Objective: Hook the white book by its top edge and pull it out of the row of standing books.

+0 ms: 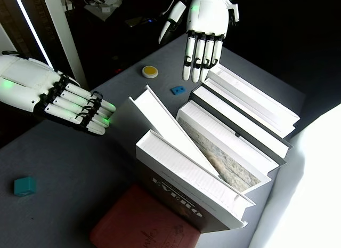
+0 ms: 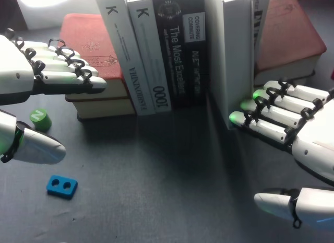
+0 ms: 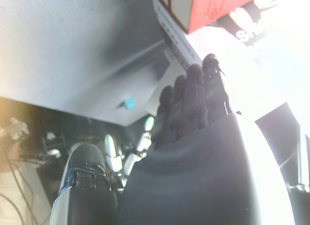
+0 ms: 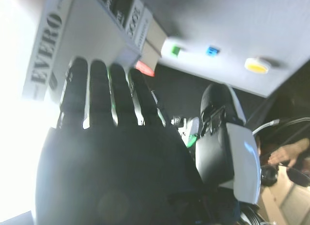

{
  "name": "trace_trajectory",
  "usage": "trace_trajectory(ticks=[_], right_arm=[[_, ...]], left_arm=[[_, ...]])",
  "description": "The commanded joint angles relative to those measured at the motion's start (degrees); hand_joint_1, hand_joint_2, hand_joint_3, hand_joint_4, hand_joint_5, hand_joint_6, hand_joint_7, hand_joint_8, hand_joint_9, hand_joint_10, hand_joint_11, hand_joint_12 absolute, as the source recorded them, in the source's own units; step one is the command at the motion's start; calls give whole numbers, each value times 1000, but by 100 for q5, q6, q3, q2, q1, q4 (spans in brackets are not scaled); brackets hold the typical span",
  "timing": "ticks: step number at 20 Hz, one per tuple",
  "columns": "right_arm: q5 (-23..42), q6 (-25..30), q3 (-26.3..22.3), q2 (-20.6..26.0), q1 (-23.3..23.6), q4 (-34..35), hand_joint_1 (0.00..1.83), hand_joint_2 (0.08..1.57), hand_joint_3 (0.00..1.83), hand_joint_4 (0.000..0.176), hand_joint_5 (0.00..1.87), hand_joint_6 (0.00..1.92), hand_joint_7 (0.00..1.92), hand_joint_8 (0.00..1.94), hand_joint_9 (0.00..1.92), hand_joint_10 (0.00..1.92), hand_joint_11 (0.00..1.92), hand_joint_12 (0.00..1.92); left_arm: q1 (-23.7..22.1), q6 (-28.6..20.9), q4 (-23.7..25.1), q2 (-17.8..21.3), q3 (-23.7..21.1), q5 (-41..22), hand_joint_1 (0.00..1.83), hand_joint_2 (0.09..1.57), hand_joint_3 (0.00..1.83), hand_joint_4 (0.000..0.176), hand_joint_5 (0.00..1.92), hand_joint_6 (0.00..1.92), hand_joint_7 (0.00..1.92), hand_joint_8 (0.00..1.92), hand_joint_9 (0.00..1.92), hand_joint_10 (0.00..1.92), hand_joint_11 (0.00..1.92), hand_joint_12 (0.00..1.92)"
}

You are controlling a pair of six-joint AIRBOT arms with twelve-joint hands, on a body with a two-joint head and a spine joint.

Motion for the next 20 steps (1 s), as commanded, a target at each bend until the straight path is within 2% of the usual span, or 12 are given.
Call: trace_trajectory(ticks=[1, 4, 10, 17, 20], right_arm=[[319, 40, 72, -1, 51, -81, 0, 1215, 0, 0, 12, 1, 12, 0, 0, 0, 0, 0], [92, 40, 245, -58, -62, 173, 0, 1217, 0, 0, 9, 1, 11, 1, 0, 0, 0, 0], [-44, 39, 208, -74, -224, 173, 0, 1213, 0, 0, 0, 0, 0, 0, 0, 0, 0, 0], [145, -219, -320, 190, -249, 172, 0, 1216, 0, 0, 0, 0, 0, 0, 0, 0, 0, 0], [352, 0, -406, 427, -267, 172, 0, 1217, 0, 0, 0, 0, 2, 1, 0, 0, 2, 1]], left_arm=[[-48, 4, -259, 1, 13, 144, 0, 1178, 1, 0, 0, 0, 0, 0, 0, 0, 0, 0], [-47, 4, -259, 1, 9, 143, 0, 1174, 0, 0, 0, 0, 0, 0, 0, 0, 0, 0], [-46, 4, -259, 2, 6, 143, 0, 1179, 2, 0, 0, 0, 0, 0, 0, 0, 0, 0], [-46, 4, -259, 4, 9, 146, 0, 1177, 0, 0, 0, 0, 0, 0, 0, 0, 0, 0], [-47, 4, -259, 3, 10, 154, 0, 1178, 1, 0, 0, 0, 0, 0, 0, 0, 0, 0]])
